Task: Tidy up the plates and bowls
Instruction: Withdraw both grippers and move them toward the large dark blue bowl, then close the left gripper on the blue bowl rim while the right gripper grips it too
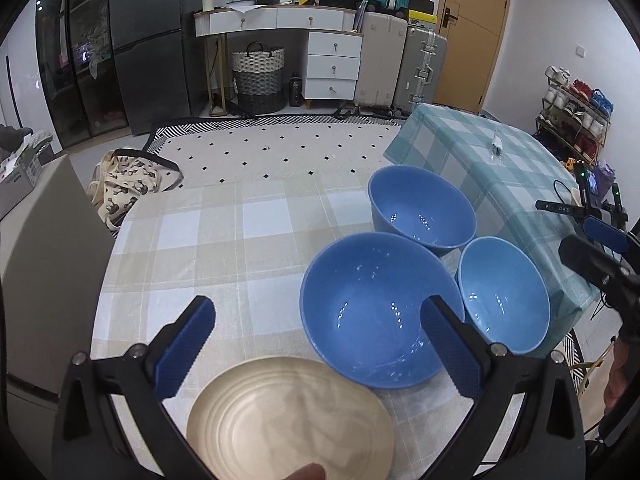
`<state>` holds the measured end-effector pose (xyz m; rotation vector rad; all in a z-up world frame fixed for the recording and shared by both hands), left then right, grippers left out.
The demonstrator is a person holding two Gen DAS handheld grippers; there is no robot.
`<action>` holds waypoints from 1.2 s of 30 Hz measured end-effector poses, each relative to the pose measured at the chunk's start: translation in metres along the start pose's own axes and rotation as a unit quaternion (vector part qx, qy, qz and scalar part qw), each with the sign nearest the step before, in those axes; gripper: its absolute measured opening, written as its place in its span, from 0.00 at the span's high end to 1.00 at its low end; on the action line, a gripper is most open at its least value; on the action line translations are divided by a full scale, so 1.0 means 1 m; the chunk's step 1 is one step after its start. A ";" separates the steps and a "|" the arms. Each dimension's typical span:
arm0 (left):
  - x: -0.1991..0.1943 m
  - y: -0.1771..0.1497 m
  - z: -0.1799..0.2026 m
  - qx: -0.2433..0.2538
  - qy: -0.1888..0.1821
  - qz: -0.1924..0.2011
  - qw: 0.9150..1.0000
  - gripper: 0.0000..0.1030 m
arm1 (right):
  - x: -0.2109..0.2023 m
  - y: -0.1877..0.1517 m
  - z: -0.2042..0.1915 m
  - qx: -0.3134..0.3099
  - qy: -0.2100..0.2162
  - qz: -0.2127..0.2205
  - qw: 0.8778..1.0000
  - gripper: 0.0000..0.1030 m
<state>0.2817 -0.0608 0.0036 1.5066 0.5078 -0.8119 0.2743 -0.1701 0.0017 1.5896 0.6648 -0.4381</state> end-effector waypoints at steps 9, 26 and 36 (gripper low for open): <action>0.013 0.031 0.000 -0.004 -0.003 -0.003 1.000 0.00 | 0.006 0.037 0.035 0.038 -0.020 -0.004 0.999 0.01; 0.071 0.076 0.010 -0.008 -0.007 -0.022 1.000 0.00 | 0.064 0.060 0.085 0.085 -0.032 -0.031 0.995 0.01; 0.105 0.086 0.017 -0.003 -0.006 -0.038 0.999 0.00 | 0.100 0.055 0.106 0.102 -0.043 -0.047 0.993 0.01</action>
Point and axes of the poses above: each gripper's, at about its wrist camera, not at the fingertips, and x roughly the way its jaws point, z to its right, y to its top, the point moved 8 cm from there along x, roughly the way its jaws point, and after that the axes turned 5 degrees about x, right-handed, at the moved point
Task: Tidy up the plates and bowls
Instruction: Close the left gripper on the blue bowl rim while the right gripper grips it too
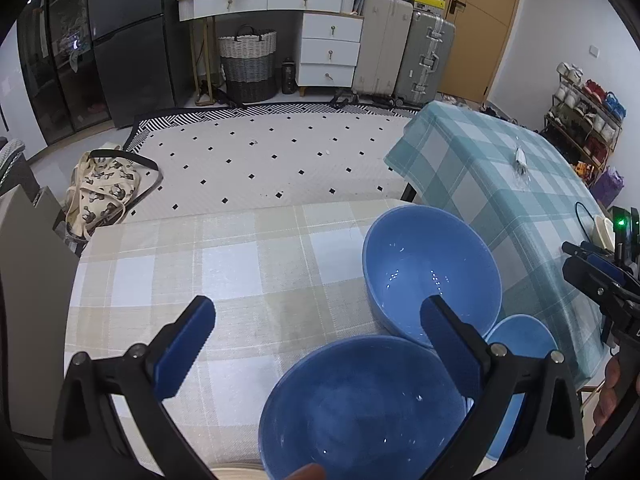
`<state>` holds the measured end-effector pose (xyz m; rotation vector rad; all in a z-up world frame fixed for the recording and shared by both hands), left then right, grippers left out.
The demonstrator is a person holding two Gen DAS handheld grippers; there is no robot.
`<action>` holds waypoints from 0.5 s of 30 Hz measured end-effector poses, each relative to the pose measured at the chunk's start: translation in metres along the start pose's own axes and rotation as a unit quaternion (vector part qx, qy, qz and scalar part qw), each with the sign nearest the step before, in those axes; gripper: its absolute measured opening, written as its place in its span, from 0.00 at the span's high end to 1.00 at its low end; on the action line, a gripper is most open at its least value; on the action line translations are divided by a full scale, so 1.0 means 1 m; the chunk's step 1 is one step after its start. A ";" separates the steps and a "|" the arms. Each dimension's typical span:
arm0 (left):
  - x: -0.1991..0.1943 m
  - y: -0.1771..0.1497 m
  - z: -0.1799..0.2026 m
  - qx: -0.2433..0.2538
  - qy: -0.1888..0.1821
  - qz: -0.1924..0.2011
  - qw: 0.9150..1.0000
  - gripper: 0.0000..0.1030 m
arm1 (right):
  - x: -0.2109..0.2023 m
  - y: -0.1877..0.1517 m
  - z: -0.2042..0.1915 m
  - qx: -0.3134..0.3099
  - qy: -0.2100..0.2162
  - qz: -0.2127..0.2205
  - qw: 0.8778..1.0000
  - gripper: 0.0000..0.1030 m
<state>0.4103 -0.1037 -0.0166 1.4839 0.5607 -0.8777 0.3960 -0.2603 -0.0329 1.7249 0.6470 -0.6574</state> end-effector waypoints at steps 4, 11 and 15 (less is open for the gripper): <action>0.014 0.001 0.002 0.005 0.004 -0.007 1.000 0.00 | 0.019 -0.002 0.007 0.004 -0.003 -0.011 1.000 0.01; 0.041 -0.001 0.009 0.003 -0.001 -0.026 1.000 0.00 | 0.051 -0.011 0.022 0.000 -0.019 -0.032 0.999 0.01; 0.052 -0.003 0.015 0.001 -0.015 -0.036 0.999 0.00 | 0.065 -0.015 0.030 0.000 -0.025 -0.041 0.999 0.02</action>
Point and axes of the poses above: each gripper's, at about its wrist camera, not at the fingertips, and x roughly the way its jaws point, z to its right, y to its top, the point moved 8 cm from there along x, roughly the way its jaws point, and after that the axes turned 5 degrees about x, right-handed, at the moved point
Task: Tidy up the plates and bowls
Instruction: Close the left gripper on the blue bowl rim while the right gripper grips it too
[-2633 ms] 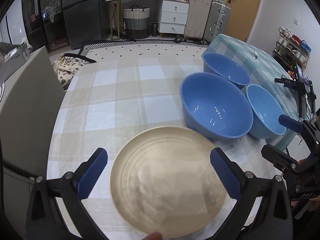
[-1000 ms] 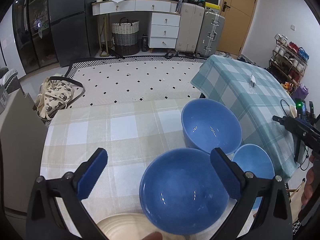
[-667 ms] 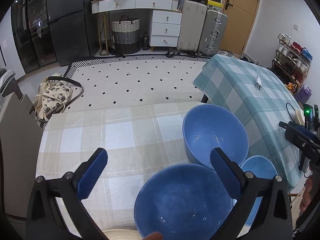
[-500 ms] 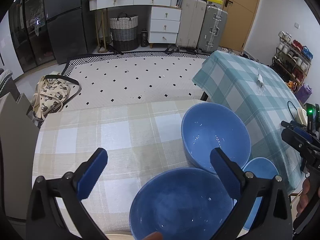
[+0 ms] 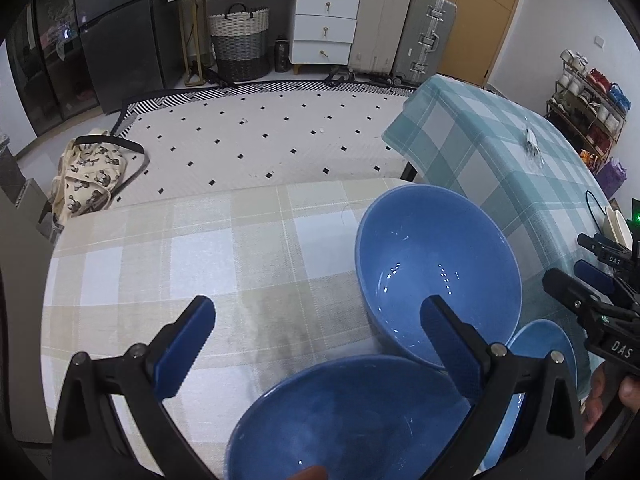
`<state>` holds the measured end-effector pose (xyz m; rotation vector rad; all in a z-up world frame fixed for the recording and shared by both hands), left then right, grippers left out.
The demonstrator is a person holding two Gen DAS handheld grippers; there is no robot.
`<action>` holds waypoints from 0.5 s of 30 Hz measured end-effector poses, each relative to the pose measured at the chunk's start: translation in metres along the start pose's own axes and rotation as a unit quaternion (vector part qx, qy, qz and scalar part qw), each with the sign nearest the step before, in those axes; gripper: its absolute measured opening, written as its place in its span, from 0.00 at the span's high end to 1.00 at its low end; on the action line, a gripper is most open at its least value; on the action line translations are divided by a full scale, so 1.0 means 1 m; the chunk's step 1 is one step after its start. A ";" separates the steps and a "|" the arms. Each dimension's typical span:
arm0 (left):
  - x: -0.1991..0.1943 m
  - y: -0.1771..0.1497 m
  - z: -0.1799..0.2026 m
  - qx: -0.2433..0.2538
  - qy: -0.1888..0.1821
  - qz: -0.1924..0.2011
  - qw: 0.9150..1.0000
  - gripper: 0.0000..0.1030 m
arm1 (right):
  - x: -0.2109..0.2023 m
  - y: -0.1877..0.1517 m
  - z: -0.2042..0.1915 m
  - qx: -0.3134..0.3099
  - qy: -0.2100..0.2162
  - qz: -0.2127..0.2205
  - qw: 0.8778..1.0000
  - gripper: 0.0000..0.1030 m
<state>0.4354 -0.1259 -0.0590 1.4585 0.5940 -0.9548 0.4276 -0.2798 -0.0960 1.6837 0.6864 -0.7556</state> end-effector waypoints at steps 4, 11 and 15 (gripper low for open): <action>0.010 -0.001 0.001 0.005 0.007 -0.005 1.000 0.00 | 0.011 -0.001 0.005 0.010 0.004 -0.011 1.000 0.12; 0.019 -0.002 0.001 -0.003 -0.008 -0.010 1.000 0.07 | 0.027 -0.004 0.005 0.018 0.010 -0.029 0.999 0.28; 0.026 -0.005 0.006 -0.009 -0.033 -0.020 0.999 0.21 | 0.035 -0.008 0.000 0.011 0.014 -0.039 0.999 0.32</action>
Point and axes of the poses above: each gripper's, at about its wrist camera, not at the fingertips, and x roughly the way its jaws point, z to its right, y to its top, the point moved 8 cm from there along x, roughly the way its jaws point, and after that the axes turned 5 degrees about x, right-handed, at the moved point
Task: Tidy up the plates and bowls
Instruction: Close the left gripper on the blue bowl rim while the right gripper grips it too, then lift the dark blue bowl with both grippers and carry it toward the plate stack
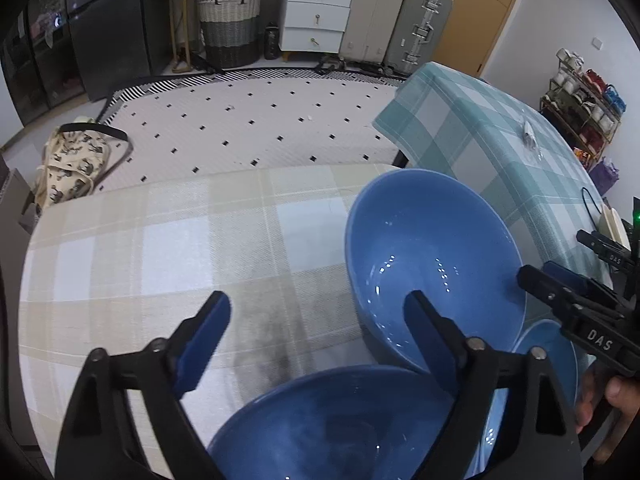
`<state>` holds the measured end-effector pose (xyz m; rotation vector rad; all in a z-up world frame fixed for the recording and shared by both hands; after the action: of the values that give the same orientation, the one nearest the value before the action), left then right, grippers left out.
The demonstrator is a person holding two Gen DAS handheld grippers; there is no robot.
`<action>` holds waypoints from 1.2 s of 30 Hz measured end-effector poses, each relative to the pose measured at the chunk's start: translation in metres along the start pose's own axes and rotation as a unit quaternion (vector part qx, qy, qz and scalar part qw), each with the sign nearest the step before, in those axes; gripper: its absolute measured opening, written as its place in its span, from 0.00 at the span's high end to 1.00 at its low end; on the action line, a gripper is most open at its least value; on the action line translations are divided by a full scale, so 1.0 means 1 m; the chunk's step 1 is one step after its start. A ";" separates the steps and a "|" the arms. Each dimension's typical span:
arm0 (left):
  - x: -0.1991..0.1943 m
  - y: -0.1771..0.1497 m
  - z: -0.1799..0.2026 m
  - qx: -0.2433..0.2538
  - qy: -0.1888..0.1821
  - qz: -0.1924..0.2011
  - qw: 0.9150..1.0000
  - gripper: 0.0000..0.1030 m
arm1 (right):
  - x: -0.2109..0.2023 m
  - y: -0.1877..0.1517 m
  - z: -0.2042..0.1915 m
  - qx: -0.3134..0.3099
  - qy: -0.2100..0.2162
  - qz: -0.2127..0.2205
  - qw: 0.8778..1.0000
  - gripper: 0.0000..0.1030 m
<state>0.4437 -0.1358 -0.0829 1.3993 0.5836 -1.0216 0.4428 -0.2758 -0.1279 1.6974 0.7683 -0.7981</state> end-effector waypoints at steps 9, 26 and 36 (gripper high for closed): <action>0.014 -0.007 0.009 0.006 -0.010 -0.014 1.000 0.45 | 0.016 -0.008 -0.005 -0.012 -0.018 -0.015 1.000 0.46; 0.014 -0.006 0.022 0.007 -0.044 -0.006 0.999 0.76 | 0.018 -0.013 -0.019 -0.034 -0.007 -0.014 0.999 0.82; 0.012 -0.006 0.027 0.019 -0.042 0.000 0.999 0.85 | 0.015 -0.015 -0.024 -0.047 -0.016 -0.006 0.999 0.85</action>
<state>0.4379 -0.1641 -0.0920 1.3827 0.5044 -1.0928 0.4420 -0.2479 -0.1431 1.5945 0.7832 -0.7846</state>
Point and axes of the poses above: each gripper's, at about its wrist camera, not at the fingertips, and x roughly the way its jaws point, z to its right, y to its top, the point moved 8 cm from there along x, roughly the way its jaws point, and after that the axes turned 5 degrees about x, right-handed, at the moved point
